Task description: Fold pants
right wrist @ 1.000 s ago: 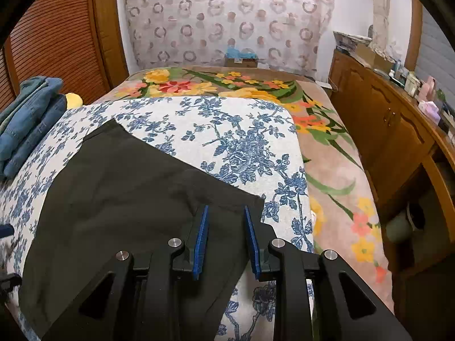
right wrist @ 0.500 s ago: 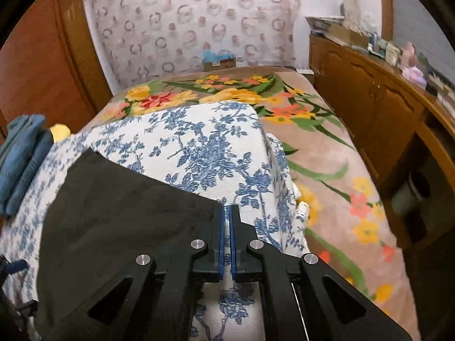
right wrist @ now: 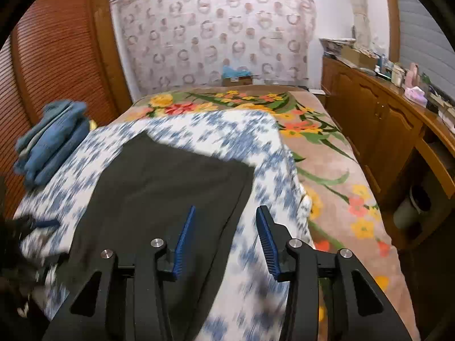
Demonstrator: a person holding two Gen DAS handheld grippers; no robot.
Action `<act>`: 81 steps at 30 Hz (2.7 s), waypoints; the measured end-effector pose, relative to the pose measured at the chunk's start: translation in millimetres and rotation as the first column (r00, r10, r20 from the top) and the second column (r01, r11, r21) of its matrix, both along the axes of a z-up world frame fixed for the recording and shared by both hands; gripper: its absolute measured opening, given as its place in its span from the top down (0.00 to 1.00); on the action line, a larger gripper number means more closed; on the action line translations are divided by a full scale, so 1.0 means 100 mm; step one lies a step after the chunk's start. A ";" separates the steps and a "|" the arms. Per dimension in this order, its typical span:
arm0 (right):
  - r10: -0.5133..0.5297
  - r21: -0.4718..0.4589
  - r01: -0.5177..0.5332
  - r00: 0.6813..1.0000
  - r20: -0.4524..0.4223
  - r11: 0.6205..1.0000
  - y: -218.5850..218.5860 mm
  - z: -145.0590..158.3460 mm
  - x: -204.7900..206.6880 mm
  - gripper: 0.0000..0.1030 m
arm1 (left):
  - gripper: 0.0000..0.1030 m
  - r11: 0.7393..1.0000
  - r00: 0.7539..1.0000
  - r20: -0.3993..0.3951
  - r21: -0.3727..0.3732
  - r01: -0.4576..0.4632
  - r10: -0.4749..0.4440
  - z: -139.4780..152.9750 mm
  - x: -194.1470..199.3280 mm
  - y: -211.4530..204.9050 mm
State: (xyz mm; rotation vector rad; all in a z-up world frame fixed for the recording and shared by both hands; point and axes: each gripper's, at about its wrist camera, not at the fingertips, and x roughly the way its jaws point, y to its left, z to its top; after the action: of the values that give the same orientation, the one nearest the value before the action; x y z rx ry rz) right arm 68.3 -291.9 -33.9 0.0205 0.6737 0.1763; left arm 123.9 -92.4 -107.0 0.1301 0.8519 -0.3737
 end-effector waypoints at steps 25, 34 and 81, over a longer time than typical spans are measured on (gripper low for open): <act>0.018 0.074 -0.011 0.996 -0.091 0.997 0.15 -0.31 -0.94 0.54 | 0.23 1.000 1.000 0.000 0.001 0.000 0.000 0.00 -0.01 -0.01; 0.022 0.054 -0.018 0.998 -0.065 0.998 0.27 -0.37 -0.92 0.58 | 0.23 1.000 1.000 0.000 0.001 -0.001 0.001 0.01 -0.01 -0.01; 0.024 0.054 -0.023 0.999 -0.032 0.998 0.33 -0.42 -0.95 0.65 | 0.74 0.982 0.989 -0.030 -0.122 0.142 -0.146 0.06 -0.30 -0.31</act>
State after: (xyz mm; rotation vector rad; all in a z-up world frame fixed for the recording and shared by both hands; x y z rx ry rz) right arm -26.3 -259.4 -75.5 0.0670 0.7017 0.2169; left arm 94.1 -123.1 -100.8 0.0740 0.8585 -0.5634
